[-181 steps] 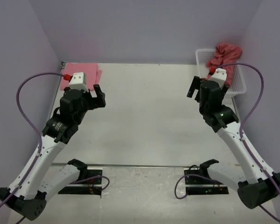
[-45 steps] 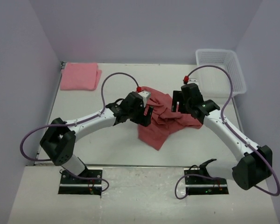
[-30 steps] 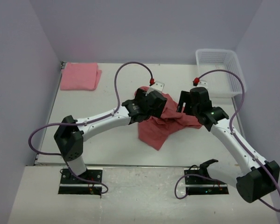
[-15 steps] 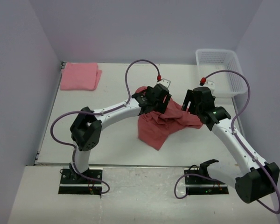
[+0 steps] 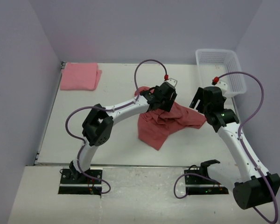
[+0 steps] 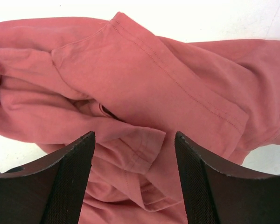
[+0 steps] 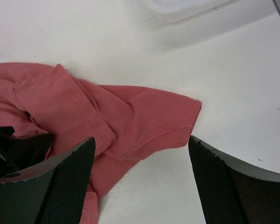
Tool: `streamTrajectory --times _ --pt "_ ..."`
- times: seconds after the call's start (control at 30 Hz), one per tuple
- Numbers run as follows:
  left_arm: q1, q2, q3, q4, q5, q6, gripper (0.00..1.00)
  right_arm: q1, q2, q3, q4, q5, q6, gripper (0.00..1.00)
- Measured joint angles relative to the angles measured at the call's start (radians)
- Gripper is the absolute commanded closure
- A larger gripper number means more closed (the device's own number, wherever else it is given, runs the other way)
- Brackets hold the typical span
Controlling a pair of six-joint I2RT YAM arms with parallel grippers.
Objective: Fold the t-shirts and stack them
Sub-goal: Flatten out the tshirt
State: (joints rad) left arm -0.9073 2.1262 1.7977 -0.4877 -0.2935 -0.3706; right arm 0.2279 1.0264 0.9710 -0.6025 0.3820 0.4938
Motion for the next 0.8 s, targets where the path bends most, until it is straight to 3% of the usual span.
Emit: streamTrajectory --times 0.33,0.43,0.53,0.57,0.8 --pt "0.003 0.064 0.04 -0.002 0.043 0.0 0.43 -0.001 -0.003 0.0 -0.01 -0.006 0.0 0.19" --pt "0.005 0.07 0.04 -0.01 0.051 -0.002 0.62 -0.002 -0.007 0.0 -0.011 -0.006 0.0 0.19" --pt "0.01 0.07 0.04 -0.01 0.051 -0.003 0.93 -0.006 -0.006 0.0 -0.011 -0.006 0.0 0.19" --pt "0.011 0.07 0.04 -0.011 0.05 -0.004 0.97 -0.006 -0.006 0.0 -0.011 -0.006 0.0 0.19" --pt "0.016 0.002 -0.032 -0.026 -0.006 0.01 1.0 -0.006 0.031 0.0 -0.011 -0.021 0.0 0.19"
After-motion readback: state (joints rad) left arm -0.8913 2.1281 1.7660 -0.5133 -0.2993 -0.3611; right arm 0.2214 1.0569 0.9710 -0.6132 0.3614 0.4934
